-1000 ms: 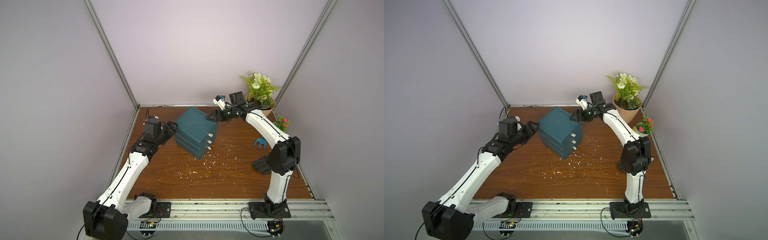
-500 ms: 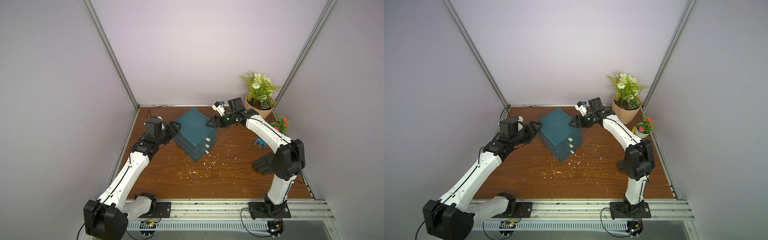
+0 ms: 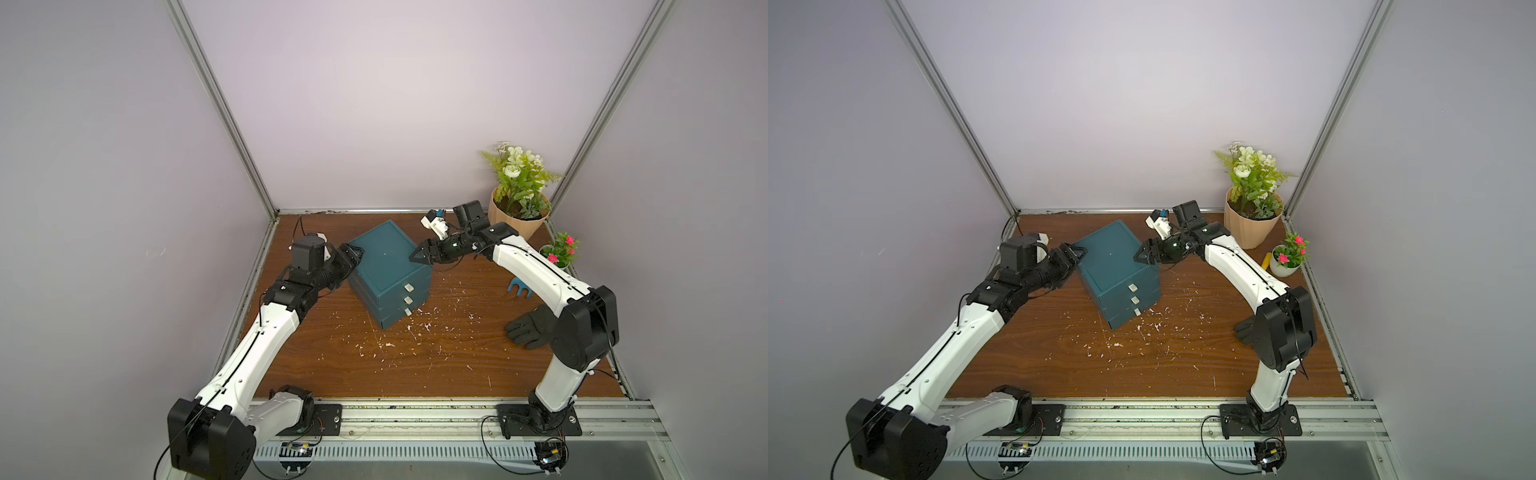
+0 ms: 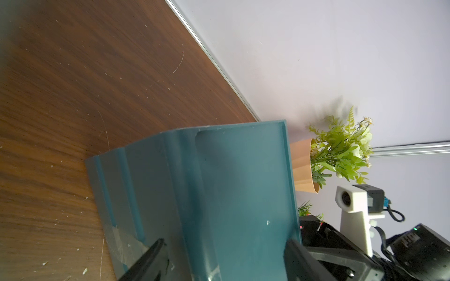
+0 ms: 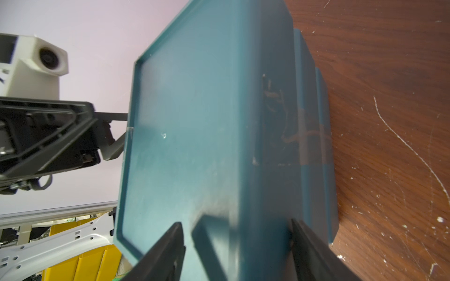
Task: Take the keys out of the drawer
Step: Adjust the storage box at the center of the board.
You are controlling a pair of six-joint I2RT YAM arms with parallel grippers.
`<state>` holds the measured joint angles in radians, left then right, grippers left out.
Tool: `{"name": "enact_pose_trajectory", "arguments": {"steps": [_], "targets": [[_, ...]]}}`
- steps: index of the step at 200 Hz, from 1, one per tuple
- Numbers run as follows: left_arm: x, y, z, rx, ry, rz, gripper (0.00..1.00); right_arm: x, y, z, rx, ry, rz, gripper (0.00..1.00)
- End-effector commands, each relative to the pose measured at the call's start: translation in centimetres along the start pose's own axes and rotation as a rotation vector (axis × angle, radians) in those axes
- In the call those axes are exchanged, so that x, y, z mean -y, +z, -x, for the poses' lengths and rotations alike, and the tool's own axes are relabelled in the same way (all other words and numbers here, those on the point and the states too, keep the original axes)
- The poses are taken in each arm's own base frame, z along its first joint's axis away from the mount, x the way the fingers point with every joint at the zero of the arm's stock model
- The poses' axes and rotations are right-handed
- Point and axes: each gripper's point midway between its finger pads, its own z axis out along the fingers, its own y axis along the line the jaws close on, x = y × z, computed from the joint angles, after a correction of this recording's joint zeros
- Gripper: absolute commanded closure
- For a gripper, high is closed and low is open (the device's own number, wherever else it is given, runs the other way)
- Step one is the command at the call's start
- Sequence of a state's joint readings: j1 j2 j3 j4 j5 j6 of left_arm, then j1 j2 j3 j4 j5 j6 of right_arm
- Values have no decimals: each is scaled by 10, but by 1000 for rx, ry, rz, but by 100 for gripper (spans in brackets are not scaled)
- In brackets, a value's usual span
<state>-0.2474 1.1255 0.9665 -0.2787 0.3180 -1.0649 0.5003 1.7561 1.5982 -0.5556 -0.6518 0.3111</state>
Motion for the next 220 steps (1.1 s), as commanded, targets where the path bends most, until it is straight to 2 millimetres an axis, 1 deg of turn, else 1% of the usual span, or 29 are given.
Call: {"name": "enact_pose_trajectory", "arguments": {"steps": [1, 39, 59, 78, 111, 149, 167, 184, 195, 220], "targets": [[4, 8, -8, -44, 34, -18, 23, -33, -18, -16, -27, -33, 59, 27], [10, 22, -7, -74, 60, -27, 25, -31, -22, -27, -27, -21, 47, 25], [15, 33, -6, -93, 72, -33, 28, -32, -23, -27, -19, -16, 48, 25], [23, 45, -4, -111, 83, -50, 27, -32, -23, -25, -8, -8, 50, 25], [37, 70, 3, -145, 115, -68, 27, -34, -21, -17, 9, -3, 60, 25], [55, 96, 9, -180, 153, -86, 27, -31, -19, -5, 28, -10, 35, 25], [57, 106, 11, -195, 161, -84, 27, -29, -17, 3, 38, -19, 18, 25], [61, 112, 15, -195, 169, -83, 26, -24, -15, 10, 45, -28, -12, 25], [61, 116, 16, -195, 169, -78, 26, -18, -13, 13, 46, -29, -40, 25], [61, 124, 19, -195, 164, -77, 26, -13, -9, 22, 52, -34, -62, 25]]}}
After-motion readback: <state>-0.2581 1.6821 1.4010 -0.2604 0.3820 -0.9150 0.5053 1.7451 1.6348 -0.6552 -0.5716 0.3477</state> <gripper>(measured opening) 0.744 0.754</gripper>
